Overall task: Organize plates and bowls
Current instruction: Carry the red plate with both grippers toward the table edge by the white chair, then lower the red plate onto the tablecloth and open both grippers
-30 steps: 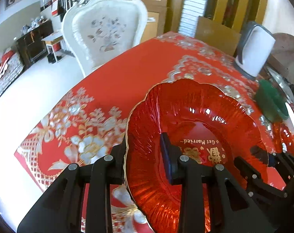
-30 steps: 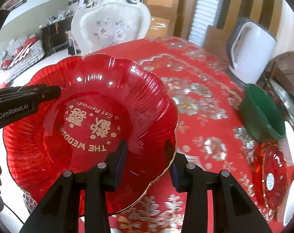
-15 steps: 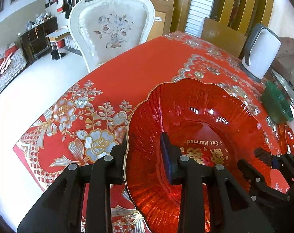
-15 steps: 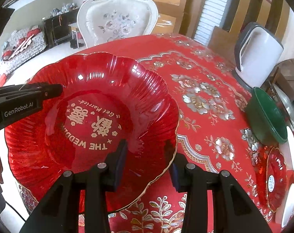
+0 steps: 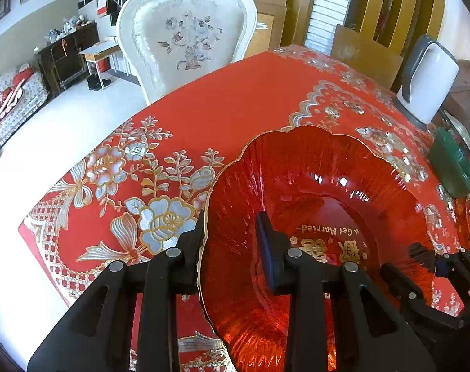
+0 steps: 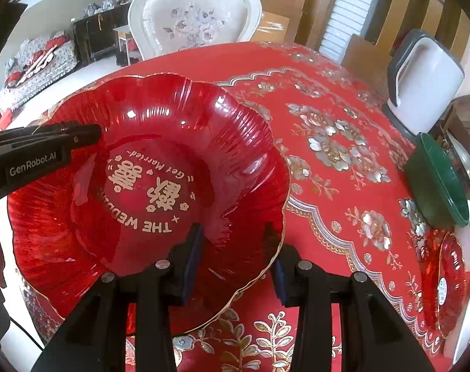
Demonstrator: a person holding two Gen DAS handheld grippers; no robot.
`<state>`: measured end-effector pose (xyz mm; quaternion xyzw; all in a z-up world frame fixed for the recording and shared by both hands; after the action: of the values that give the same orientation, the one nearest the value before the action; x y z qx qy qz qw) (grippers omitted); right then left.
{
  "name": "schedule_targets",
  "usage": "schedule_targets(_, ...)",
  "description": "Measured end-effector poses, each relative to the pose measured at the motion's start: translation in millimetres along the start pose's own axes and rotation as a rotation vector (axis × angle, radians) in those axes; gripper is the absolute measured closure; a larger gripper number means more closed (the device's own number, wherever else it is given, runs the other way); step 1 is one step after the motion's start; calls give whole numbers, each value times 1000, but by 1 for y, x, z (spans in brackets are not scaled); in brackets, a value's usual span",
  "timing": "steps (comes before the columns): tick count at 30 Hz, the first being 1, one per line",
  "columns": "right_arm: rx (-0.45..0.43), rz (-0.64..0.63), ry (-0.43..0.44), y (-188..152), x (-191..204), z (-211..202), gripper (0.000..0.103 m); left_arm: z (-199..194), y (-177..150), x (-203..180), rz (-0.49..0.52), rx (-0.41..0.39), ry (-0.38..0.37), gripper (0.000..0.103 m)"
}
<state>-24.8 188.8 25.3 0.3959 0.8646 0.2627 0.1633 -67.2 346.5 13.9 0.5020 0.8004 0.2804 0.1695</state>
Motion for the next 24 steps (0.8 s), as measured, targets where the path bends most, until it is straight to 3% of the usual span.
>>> schedule_targets(13,4,1,37,-2,5,-1,54,10,-10,8,-53,25,-39,74)
schedule_targets(17,22,24,80,-2,3,1,53,11,-9,8,-59,24,-35,66)
schedule_targets(20,43,72,133,-3,-2,2,47,11,-9,12,-76,23,-19,42)
schedule_targets(24,41,100,152,-5,-7,1,46,8,-11,21,-104,13,4,39)
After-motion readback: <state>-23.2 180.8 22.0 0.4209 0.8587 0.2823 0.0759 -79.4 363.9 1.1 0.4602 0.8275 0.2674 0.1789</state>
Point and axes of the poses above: each gripper's, at about its wrist camera, not at the fingertips, and z roughly the way its jaws point, x to its left, y to its top, the point moved 1 cm from there along z, roughly the way its jaws point, and after that the axes turned 7 degrees about z, right-handed, at the moved point
